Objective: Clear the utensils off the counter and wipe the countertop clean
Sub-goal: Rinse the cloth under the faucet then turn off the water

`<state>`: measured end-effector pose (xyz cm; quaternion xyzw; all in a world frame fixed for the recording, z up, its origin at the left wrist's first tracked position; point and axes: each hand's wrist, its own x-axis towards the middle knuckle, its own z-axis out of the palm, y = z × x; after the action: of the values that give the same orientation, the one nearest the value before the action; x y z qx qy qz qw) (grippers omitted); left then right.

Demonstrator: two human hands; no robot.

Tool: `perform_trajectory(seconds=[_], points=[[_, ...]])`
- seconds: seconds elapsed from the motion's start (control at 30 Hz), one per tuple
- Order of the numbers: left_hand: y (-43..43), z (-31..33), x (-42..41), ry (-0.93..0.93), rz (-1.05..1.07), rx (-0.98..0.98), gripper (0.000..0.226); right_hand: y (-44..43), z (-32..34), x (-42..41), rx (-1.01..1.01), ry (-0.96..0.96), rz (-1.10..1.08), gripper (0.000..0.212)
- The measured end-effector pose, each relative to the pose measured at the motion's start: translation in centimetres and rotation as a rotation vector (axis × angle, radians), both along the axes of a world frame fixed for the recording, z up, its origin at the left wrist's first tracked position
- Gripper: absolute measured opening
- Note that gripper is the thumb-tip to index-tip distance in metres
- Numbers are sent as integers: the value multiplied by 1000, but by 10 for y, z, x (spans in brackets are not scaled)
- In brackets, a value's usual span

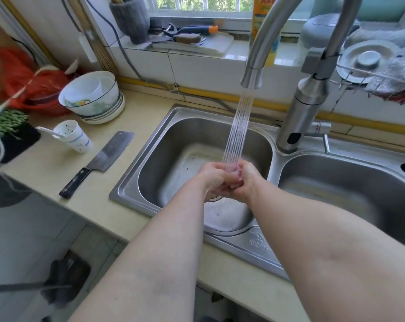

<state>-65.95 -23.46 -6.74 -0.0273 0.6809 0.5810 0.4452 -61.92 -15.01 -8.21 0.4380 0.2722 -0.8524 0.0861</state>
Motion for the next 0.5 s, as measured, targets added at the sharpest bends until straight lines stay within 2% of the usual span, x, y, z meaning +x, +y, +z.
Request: perform_trajectory(seconds=[0.07,0.13,0.2,0.23,0.3,0.4,0.5], points=[[-7,8,-4,-13,-30,-16,26,-4,-10,-4,54,-38,-56,27],[-13,3,-13,-18,261,-110,25,-4,-15,-9,93,-50,-146,20],[-22,-8,-20,-41,602,-176,27,-3,-11,-13,78,-45,-235,24],[-25,-13,-20,-47,645,-197,26,-2,-10,-14,44,-46,-296,25],[-27,-19,-17,-38,597,-225,24,0,-15,-16,51,-68,-335,25],[-23,-21,-16,-13,562,-240,28,-3,-16,-13,124,-97,-275,28],[-16,-21,-13,-23,485,-228,20,-3,-9,-10,166,-133,-208,32]])
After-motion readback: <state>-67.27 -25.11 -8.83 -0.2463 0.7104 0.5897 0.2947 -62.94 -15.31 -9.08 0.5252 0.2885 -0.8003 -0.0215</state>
